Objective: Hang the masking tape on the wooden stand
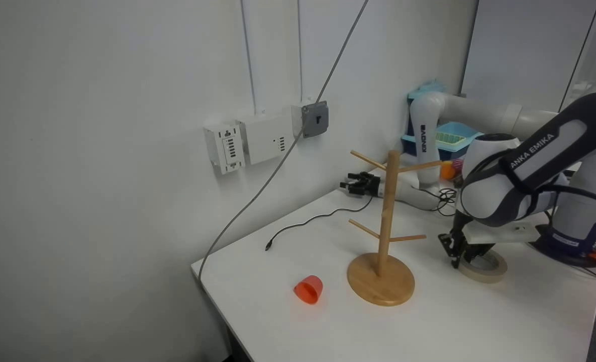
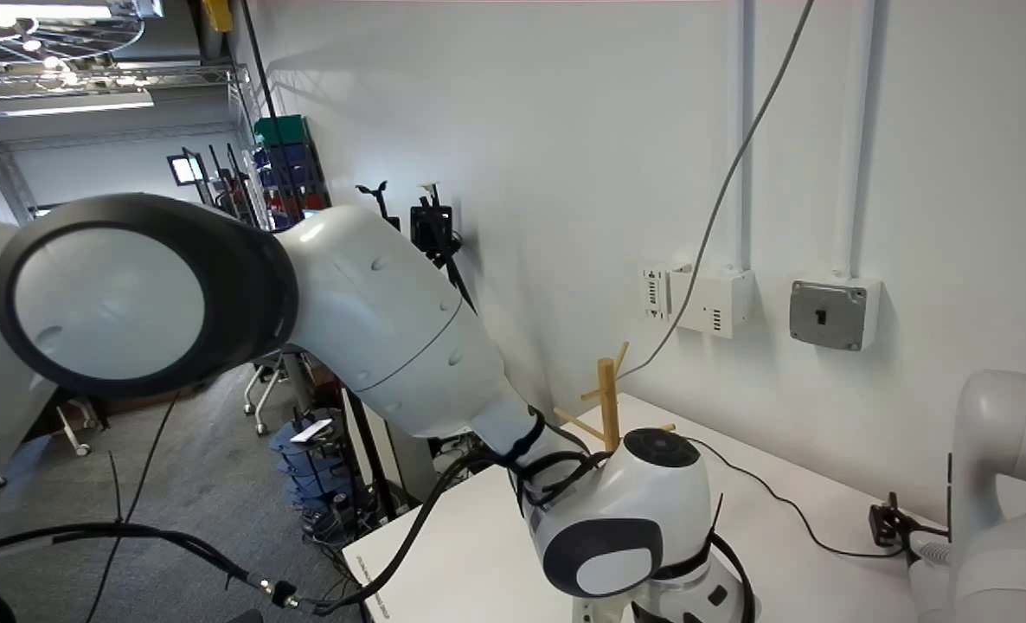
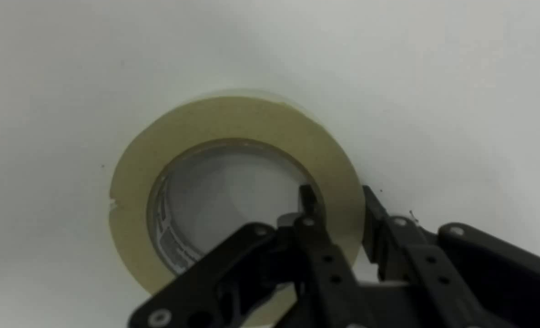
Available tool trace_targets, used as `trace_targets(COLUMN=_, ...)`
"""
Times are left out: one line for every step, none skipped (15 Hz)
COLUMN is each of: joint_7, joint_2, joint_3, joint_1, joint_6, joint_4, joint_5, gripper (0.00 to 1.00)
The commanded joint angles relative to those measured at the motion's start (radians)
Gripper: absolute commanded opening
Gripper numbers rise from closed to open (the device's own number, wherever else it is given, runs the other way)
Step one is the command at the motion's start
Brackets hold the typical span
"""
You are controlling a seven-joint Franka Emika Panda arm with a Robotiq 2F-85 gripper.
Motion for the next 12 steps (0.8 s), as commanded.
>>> trace_targets(joint_7=-0.001, joint_2=-0.018, joint_3=-0.016, joint_1=0.012, joint_6=0.022, joint_4=-0.006, joint_5=0.003, gripper=0.06)
trace_targets(joint_7=-0.001, joint_2=-0.027, joint_3=-0.020, joint_1=0.016, joint_6=0.020, joint_4=-0.012, joint_5=-0.001, gripper=0.06)
trace_targets(joint_7=-0.001, joint_2=-0.039, joint_3=-0.025, joint_1=0.020, joint_6=0.014, joint_4=-0.019, joint_5=-0.006, gripper=0.06)
trace_targets(joint_7=0.000, joint_2=-0.054, joint_3=-0.034, joint_1=0.028, joint_6=-0.001, joint_4=-0.025, joint_5=-0.016, gripper=0.06)
trace_targets(joint_7=-0.003, joint_2=-0.070, joint_3=-0.040, joint_1=0.034, joint_6=0.001, joint_4=-0.036, joint_5=-0.026, gripper=0.06)
trace_targets(joint_7=-0.005, joint_2=-0.082, joint_3=-0.046, joint_1=0.039, joint_6=-0.002, joint_4=-0.042, joint_5=-0.034, gripper=0.06)
trace_targets(joint_7=-0.006, joint_2=-0.096, joint_3=-0.051, joint_1=0.044, joint_6=-0.014, joint_4=-0.045, joint_5=-0.043, gripper=0.06)
trace_targets(joint_7=-0.007, joint_2=-0.112, joint_3=-0.057, joint_1=0.050, joint_6=-0.017, joint_4=-0.053, joint_5=-0.054, gripper=0.06)
trace_targets(joint_7=-0.006, joint_2=-0.128, joint_3=-0.065, joint_1=0.057, joint_6=-0.015, joint_4=-0.062, joint_5=-0.065, gripper=0.06)
trace_targets(joint_7=-0.007, joint_2=-0.145, joint_3=-0.070, joint_1=0.061, joint_6=-0.017, joint_4=-0.069, joint_5=-0.078, gripper=0.06)
trace_targets(joint_7=-0.005, joint_2=-0.161, joint_3=-0.077, joint_1=0.067, joint_6=-0.018, joint_4=-0.076, joint_5=-0.091, gripper=0.06)
trace_targets(joint_7=-0.008, joint_2=-0.181, joint_3=-0.082, joint_1=0.071, joint_6=-0.026, joint_4=-0.084, joint_5=-0.105, gripper=0.06)
